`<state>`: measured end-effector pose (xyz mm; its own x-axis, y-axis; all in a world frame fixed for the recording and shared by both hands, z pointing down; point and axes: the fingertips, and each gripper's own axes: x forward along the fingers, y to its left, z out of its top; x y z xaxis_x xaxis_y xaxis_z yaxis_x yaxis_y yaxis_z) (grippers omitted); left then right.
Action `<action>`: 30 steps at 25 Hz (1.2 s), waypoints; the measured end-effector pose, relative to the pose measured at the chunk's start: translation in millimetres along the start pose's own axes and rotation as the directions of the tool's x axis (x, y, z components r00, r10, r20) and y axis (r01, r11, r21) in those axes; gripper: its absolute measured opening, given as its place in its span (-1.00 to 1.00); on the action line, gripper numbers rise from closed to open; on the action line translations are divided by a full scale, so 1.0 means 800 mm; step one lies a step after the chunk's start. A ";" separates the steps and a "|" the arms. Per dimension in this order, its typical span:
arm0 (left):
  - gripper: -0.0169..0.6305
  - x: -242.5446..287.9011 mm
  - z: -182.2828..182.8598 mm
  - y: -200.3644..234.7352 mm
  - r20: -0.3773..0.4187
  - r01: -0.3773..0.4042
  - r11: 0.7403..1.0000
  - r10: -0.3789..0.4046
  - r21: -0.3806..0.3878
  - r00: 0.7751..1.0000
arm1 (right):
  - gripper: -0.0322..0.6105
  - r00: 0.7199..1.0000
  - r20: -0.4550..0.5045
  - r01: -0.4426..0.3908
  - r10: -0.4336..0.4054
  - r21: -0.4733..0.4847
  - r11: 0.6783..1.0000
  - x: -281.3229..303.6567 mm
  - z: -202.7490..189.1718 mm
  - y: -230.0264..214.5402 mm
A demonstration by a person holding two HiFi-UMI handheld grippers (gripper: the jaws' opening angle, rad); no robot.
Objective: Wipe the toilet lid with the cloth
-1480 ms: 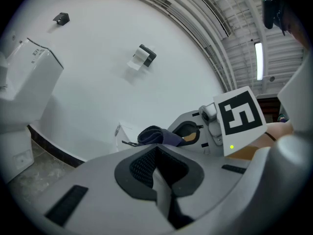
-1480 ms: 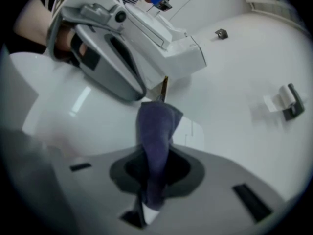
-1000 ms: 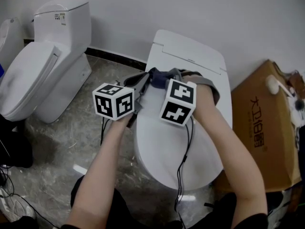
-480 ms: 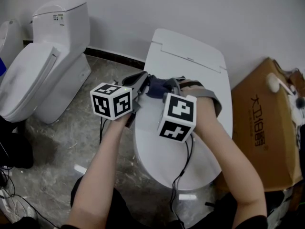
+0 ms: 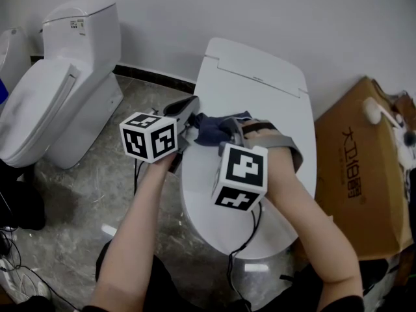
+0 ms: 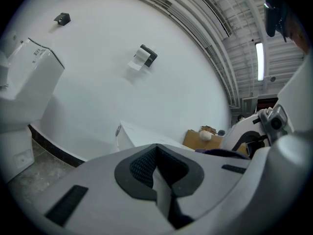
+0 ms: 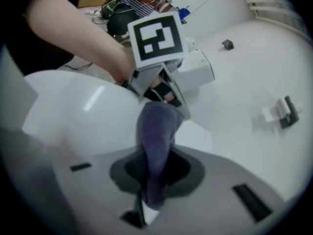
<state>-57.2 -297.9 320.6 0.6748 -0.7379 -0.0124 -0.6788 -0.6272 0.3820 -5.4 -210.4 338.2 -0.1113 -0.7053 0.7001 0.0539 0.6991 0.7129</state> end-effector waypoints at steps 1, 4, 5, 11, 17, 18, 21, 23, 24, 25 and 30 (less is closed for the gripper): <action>-0.91 0.000 0.000 0.000 0.000 0.000 1.000 0.000 0.000 1.000 | -0.70 1.000 0.003 -0.001 0.001 -0.001 1.000 -0.002 0.001 0.002; -0.91 -0.001 0.000 0.001 0.000 -0.001 1.000 0.001 0.000 1.000 | -0.70 1.000 0.010 -0.003 0.003 -0.007 1.000 -0.009 0.004 0.010; -0.91 -0.001 0.000 0.001 0.001 -0.001 1.000 0.001 0.000 1.000 | -0.70 1.000 0.013 -0.003 0.003 -0.009 1.000 -0.011 0.004 0.011; -0.91 0.000 0.001 0.002 0.002 -0.003 1.000 0.003 -0.002 1.000 | -0.70 0.999 0.037 -0.004 0.004 -0.007 1.000 -0.023 0.009 0.023; -0.91 -0.001 0.000 0.002 0.003 -0.007 1.000 0.007 -0.002 1.000 | -0.70 0.998 0.066 -0.012 0.012 -0.001 1.000 -0.035 0.016 0.039; -0.91 -0.001 0.000 0.002 0.003 -0.007 1.000 0.007 -0.003 1.000 | -0.70 0.997 0.071 -0.015 0.015 0.001 1.000 -0.037 0.017 0.042; -0.91 -0.001 0.000 0.002 0.003 -0.007 1.000 0.007 -0.003 1.000 | -0.70 0.997 0.078 -0.009 0.009 0.001 1.000 -0.043 0.019 0.045; -0.91 -0.001 0.001 0.003 0.003 -0.007 1.000 0.007 -0.003 1.000 | -0.70 0.997 0.081 -0.011 0.011 -0.003 1.000 -0.046 0.020 0.049; -0.91 -0.001 0.001 0.003 0.003 -0.007 1.000 0.007 -0.004 1.000 | -0.70 0.996 0.083 -0.013 0.013 -0.005 1.000 -0.049 0.021 0.051; -0.91 -0.001 0.001 0.003 0.003 -0.007 1.000 0.007 -0.004 1.000 | -0.70 0.996 0.085 -0.013 0.014 -0.009 1.000 -0.052 0.022 0.054; -0.91 -0.001 0.001 0.003 0.002 -0.012 1.000 0.012 -0.003 1.000 | -0.70 0.994 0.110 -0.026 0.028 -0.019 0.999 -0.068 0.027 0.070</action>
<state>-59.7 -299.2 320.9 0.6665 -0.7454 -0.0095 -0.6857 -0.6180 0.3844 -17.9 -130.3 338.7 -0.2185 -0.6683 0.7111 0.0760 0.7149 0.6951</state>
